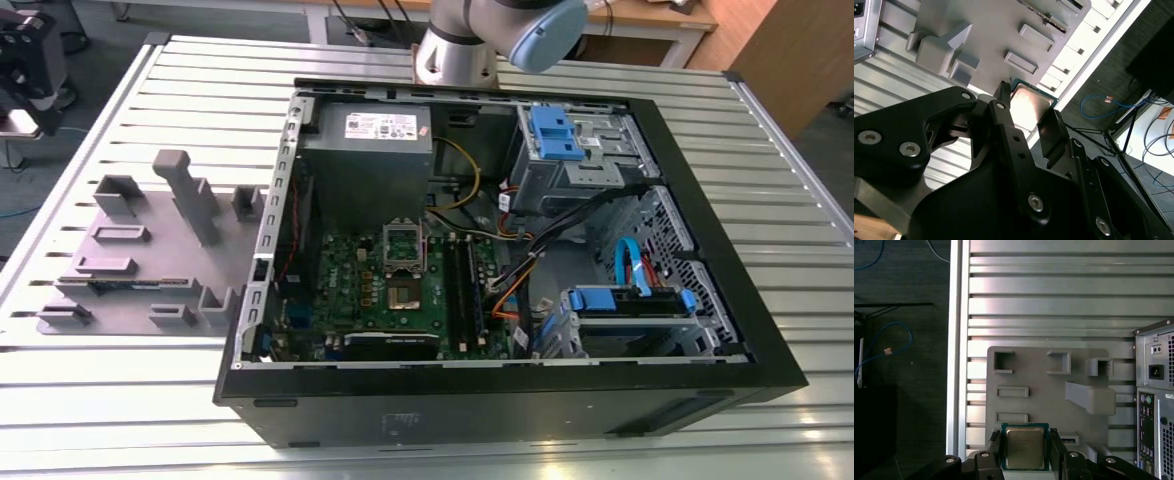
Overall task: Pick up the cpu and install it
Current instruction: 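Pick up the cpu and move it towards the insertion slot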
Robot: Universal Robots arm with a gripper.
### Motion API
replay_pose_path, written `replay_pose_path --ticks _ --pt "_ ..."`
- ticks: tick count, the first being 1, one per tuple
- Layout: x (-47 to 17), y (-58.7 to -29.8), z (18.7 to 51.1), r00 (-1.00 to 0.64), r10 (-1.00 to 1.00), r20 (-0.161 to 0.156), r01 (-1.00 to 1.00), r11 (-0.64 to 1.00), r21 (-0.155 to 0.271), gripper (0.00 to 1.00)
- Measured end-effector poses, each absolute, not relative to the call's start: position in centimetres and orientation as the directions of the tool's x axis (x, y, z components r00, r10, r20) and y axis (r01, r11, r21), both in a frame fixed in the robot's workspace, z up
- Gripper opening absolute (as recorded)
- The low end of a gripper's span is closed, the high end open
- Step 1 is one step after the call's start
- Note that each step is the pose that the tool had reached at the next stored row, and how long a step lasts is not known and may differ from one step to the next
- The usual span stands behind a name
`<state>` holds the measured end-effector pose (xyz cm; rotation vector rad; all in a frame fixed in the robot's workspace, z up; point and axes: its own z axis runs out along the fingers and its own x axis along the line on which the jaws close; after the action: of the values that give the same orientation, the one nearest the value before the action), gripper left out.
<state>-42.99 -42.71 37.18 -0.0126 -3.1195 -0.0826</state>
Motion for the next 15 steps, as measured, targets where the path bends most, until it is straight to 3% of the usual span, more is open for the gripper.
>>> replay_pose_path --ticks 15 --pt "-41.3 -42.7 37.2 -1.000 0.008 0.021 0.009 0.999 0.053 0.47"
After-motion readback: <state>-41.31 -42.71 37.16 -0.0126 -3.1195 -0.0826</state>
